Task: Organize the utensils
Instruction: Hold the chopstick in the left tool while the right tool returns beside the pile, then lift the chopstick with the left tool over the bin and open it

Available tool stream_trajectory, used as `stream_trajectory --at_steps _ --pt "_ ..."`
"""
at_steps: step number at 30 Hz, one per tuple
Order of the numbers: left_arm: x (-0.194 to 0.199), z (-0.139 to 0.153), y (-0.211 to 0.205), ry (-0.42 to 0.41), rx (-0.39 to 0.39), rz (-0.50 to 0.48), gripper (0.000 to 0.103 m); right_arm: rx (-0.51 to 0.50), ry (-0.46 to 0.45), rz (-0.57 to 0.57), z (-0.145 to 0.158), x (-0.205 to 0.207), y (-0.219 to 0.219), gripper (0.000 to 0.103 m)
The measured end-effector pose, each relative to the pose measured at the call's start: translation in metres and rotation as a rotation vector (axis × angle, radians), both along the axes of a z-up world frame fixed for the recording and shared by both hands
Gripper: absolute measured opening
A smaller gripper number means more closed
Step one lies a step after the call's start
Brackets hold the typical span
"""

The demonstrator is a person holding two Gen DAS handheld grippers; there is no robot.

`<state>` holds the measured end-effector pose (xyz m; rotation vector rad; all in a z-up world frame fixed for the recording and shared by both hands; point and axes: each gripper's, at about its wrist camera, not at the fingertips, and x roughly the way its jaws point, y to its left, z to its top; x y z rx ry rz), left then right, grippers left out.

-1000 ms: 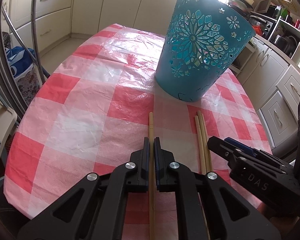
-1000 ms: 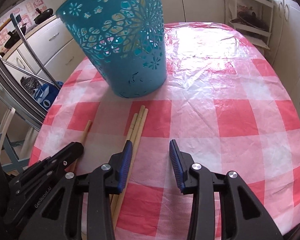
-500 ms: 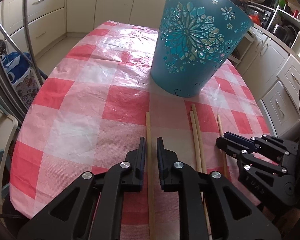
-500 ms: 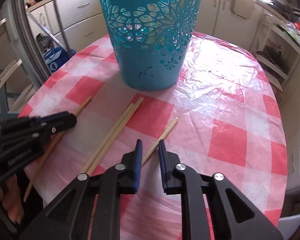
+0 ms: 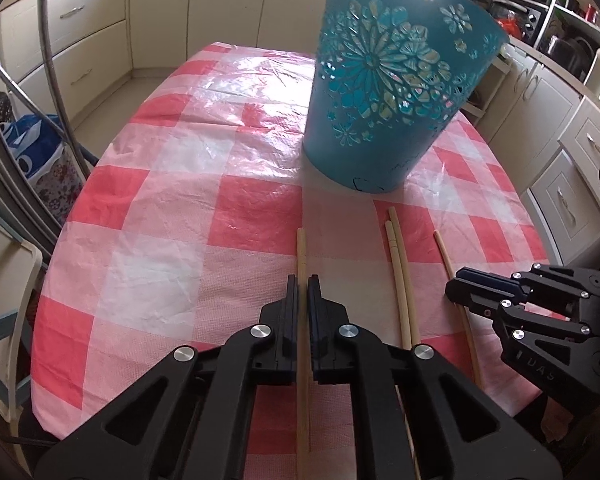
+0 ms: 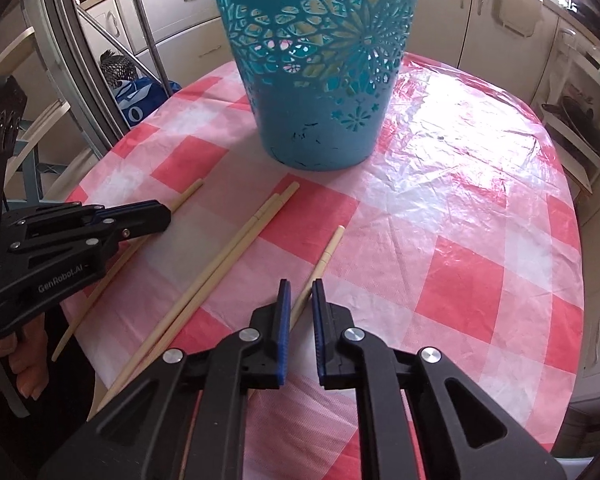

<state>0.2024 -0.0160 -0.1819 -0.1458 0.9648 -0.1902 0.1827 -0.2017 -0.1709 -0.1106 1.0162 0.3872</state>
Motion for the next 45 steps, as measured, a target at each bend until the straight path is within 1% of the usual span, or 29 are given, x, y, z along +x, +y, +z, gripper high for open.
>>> stream_trajectory --at_steps 2,7,10,14,19,22,25,29,35,40,43,45 --pt "-0.003 0.005 0.005 -0.019 -0.031 0.014 0.004 0.021 0.006 -0.008 0.0 0.001 -0.004 0.011" --pt "-0.014 0.031 0.015 -0.1 -0.122 0.027 0.005 0.01 -0.01 -0.002 0.001 -0.005 -0.003 0.011" --pt "-0.019 0.054 0.019 -0.167 -0.173 0.031 0.005 0.024 -0.008 -0.003 0.001 -0.008 -0.004 0.01" --pt "-0.023 0.091 0.017 -0.262 -0.221 0.032 0.005 0.034 -0.008 -0.003 0.0 -0.01 -0.005 0.01" --pt "-0.027 0.137 0.012 -0.373 -0.26 0.021 0.005 0.041 -0.01 -0.008 -0.001 -0.012 -0.005 0.01" --pt "-0.021 0.162 0.005 -0.429 -0.252 0.011 0.005 0.038 -0.015 -0.01 -0.001 -0.013 -0.005 0.01" --pt "-0.01 0.178 -0.003 -0.471 -0.247 0.013 0.005 0.029 -0.022 -0.006 -0.001 -0.014 -0.003 0.01" --pt "0.004 0.196 -0.012 -0.527 -0.256 0.026 0.005 0.024 -0.029 -0.004 -0.001 -0.014 -0.001 0.01" --pt "0.031 0.21 -0.017 -0.586 -0.273 0.059 0.005 0.005 -0.042 0.007 -0.002 -0.016 0.003 0.013" --pt "0.058 0.215 -0.021 -0.613 -0.277 0.084 0.005 -0.01 -0.056 0.03 -0.002 -0.018 0.009 0.022" --pt "0.075 0.216 -0.023 -0.63 -0.28 0.106 0.005 -0.03 -0.071 0.043 -0.003 -0.021 0.013 0.025" --pt "0.085 0.217 -0.026 -0.643 -0.279 0.119 0.005 -0.023 -0.071 0.043 -0.003 -0.021 0.012 0.026"
